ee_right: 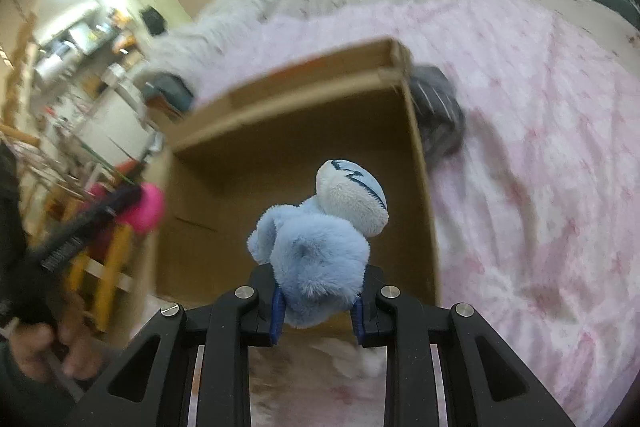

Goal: Organize soft objects
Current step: 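Carry the duck into the cardboard box and open the left gripper while the right gripper carries the plush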

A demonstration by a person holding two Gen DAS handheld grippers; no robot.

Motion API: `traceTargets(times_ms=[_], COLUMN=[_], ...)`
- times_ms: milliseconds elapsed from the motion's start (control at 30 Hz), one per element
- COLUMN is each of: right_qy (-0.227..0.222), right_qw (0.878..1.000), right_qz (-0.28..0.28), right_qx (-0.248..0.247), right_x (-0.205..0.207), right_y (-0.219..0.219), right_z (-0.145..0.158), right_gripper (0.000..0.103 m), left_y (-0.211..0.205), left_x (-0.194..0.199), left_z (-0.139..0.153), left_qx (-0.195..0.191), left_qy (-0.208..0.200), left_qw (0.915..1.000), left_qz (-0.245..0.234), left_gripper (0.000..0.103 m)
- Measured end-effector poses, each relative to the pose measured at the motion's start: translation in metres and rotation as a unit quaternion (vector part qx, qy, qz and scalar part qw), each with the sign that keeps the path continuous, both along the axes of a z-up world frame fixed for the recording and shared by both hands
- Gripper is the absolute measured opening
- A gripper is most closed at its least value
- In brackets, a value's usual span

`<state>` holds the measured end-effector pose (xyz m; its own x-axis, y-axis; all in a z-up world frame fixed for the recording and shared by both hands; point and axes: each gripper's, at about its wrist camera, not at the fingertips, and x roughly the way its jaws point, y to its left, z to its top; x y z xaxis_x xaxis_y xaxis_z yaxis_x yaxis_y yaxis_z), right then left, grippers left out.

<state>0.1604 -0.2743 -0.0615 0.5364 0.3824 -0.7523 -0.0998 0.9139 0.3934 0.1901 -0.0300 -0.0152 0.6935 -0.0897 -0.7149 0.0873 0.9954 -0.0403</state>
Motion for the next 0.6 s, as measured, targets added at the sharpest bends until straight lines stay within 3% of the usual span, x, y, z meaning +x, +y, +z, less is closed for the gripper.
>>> traceTargets(times_ms=[100,300,433,600], right_qy=[0.007,0.014,0.02,0.026], right_qw=[1.0,1.0,0.999,0.999], right_qz=[0.002,0.0,0.006,0.002], right_qx=[-0.012,-0.024,-0.038,-0.043], right_x=[0.002,-0.001,-0.002,-0.003], right_y=[0.003,0.01,0.016,0.015], right_z=[-0.005,-0.01,-0.012,-0.016], right_gripper=[0.027,0.028,0.028,0.028], left_y=[-0.002,0.004,-0.004,-0.008], left_x=[0.002,0.006,0.005,0.005], left_z=[-0.009,-0.026,-0.029,-0.031], left_qx=[0.005,-0.033,-0.001,0.002], left_qy=[0.016,0.044,0.035,0.037], left_qw=[0.9998,0.9985,0.9993,0.9992], left_qz=[-0.007,-0.005,-0.008,-0.018], left_gripper=[0.025,0.025,0.025,0.025])
